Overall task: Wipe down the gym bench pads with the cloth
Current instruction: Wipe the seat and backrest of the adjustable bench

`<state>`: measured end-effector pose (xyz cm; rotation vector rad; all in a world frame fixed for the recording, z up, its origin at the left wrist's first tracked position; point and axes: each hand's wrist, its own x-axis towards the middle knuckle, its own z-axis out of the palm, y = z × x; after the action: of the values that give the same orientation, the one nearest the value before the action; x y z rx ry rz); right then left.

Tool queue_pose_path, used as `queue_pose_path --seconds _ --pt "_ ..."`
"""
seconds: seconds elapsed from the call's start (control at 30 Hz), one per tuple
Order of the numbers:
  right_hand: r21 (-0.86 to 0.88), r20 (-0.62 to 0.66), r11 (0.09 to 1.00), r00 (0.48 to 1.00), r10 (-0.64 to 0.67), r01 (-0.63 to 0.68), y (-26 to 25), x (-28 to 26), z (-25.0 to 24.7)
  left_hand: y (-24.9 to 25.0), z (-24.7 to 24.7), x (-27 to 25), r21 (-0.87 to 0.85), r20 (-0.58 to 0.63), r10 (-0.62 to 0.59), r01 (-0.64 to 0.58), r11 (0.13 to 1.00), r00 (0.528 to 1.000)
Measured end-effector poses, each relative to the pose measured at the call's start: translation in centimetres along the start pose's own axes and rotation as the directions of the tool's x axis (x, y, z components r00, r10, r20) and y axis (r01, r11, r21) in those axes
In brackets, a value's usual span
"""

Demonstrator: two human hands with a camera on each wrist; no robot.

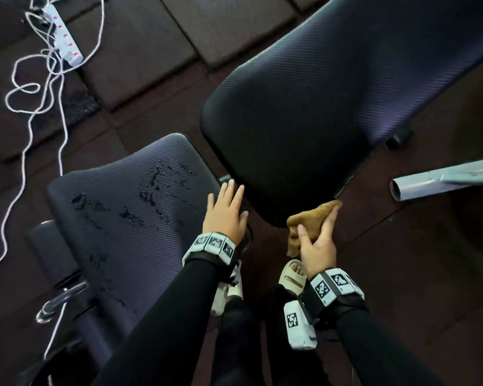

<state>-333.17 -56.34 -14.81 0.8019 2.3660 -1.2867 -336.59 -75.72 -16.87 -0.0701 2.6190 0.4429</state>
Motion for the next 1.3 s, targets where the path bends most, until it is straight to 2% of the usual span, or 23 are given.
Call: queue_pose_path --seconds 0.13,0.23,0.3,0.4,0.47,0.5,0.57,0.6,0.8,0.93,1.0,1.1,1.17,1.23,1.3 --pt "-0.045 0.092 0.995 0.992 -0.086 0.091 -1.4 -3.0 0.5 -4.1 0.1 -4.7 0.049 0.011 -0.103 0.103 0.994 0.995" --pt "-0.114 0.231 0.956 0.944 -0.238 0.269 -2.5 -5.5 2.2 -7.4 0.1 -8.0 0.024 0.025 -0.207 0.206 0.978 0.978" --pt "-0.080 0.377 0.913 0.860 -0.344 0.400 -3.4 -6.9 4.0 -9.5 0.3 -10.1 0.031 0.024 -0.292 0.291 0.956 0.956" --pt "-0.080 0.628 0.816 0.664 -0.405 0.573 -4.9 -8.1 7.5 -12.7 1.0 -13.2 -0.018 0.020 -0.471 0.471 0.882 0.882" --pt "-0.210 0.761 0.673 0.551 -0.342 0.709 -5.4 -8.4 10.1 -14.2 1.3 -14.7 -0.099 0.042 -0.547 0.548 0.831 0.836" --pt "-0.293 0.803 0.548 0.513 -0.304 0.783 -5.5 -8.4 11.2 -14.7 1.6 -15.2 -0.123 0.059 -0.559 0.561 0.818 0.827" --pt "-0.388 0.855 0.302 0.463 -0.235 0.871 -5.4 -8.3 13.0 -15.0 2.2 -15.4 -0.138 0.092 -0.557 0.565 0.814 0.825" --pt "-0.402 0.867 0.244 0.452 -0.208 0.883 -5.2 -8.3 13.6 -15.0 2.5 -15.3 -0.145 0.100 -0.559 0.568 0.810 0.823" --pt "-0.454 0.847 0.109 0.466 -0.256 0.885 -4.9 -7.7 16.4 -15.7 3.1 -14.7 -0.204 0.172 -0.532 0.558 0.804 0.829" --pt "-0.477 0.826 0.097 0.484 -0.289 0.873 -7.8 -5.7 18.5 -16.0 2.9 -14.5 -0.205 0.228 -0.512 0.555 0.806 0.828" --pt "-0.511 0.801 0.113 0.519 -0.298 0.852 -9.2 -4.2 18.5 -16.0 2.8 -14.4 -0.211 0.250 -0.502 0.553 0.806 0.828" --pt "-0.596 0.726 0.196 0.627 -0.282 0.779 -9.4 -2.2 16.7 -16.0 2.7 -14.4 -0.213 0.262 -0.492 0.547 0.809 0.830" --pt "-0.635 0.687 0.242 0.680 -0.256 0.733 -8.3 -1.7 14.7 -16.0 2.6 -14.5 -0.214 0.269 -0.487 0.544 0.811 0.831" --pt "-0.647 0.676 0.267 0.699 -0.232 0.714 -6.6 -2.2 12.8 -16.0 2.4 -14.6 -0.219 0.273 -0.480 0.539 0.813 0.834" --pt "-0.643 0.696 0.263 0.692 -0.192 0.719 -4.7 -3.5 11.5 -15.9 2.3 -14.6 -0.226 0.274 -0.469 0.530 0.817 0.840"
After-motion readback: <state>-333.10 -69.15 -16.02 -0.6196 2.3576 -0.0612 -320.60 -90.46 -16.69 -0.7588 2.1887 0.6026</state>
